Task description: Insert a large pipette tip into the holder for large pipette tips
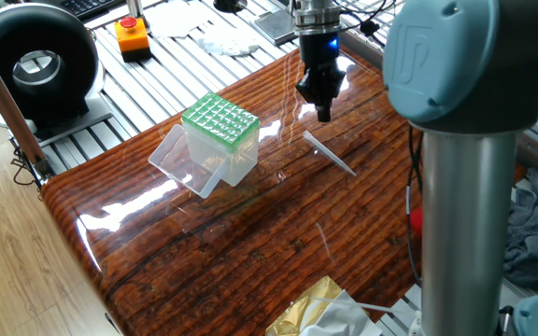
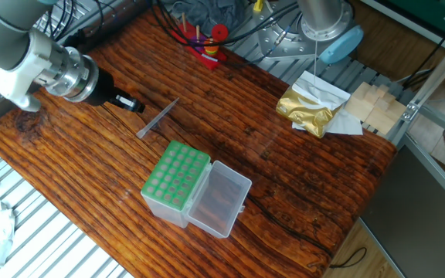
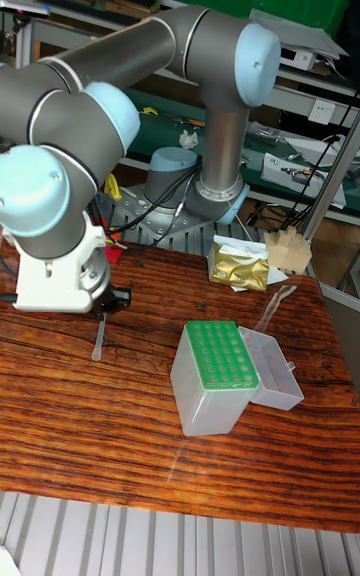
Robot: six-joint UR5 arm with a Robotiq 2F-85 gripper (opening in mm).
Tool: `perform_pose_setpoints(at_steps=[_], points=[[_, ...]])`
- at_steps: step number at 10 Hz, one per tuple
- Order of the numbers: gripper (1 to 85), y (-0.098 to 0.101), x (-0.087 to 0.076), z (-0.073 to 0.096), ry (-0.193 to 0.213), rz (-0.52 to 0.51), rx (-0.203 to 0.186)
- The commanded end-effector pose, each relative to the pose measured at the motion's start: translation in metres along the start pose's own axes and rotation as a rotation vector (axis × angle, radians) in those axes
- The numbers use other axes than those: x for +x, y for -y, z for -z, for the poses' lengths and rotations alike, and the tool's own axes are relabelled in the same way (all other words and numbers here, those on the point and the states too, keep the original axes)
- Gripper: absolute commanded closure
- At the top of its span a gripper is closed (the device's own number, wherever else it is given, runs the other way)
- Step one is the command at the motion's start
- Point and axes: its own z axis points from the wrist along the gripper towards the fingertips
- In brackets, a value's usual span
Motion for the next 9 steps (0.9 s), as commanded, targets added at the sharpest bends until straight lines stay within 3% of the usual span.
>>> perform_pose_setpoints(at_steps=[1,3,4,5,9], points=[[73.7,0.001,-0.011,-0.006,-0.011,0.018,-0.007],[73.7,-0.013,-0.013,-0.003,-0.022,0.009,-0.037],[73.7,-0.024,-0.012,-0.002,-0.033,0.003,-0.073],[73.7,-0.021,-0.013,-0.003,-0.035,0.006,-0.059],[73.0,-0.023,-0.015,0.003,-0.063,0.035,-0.059]])
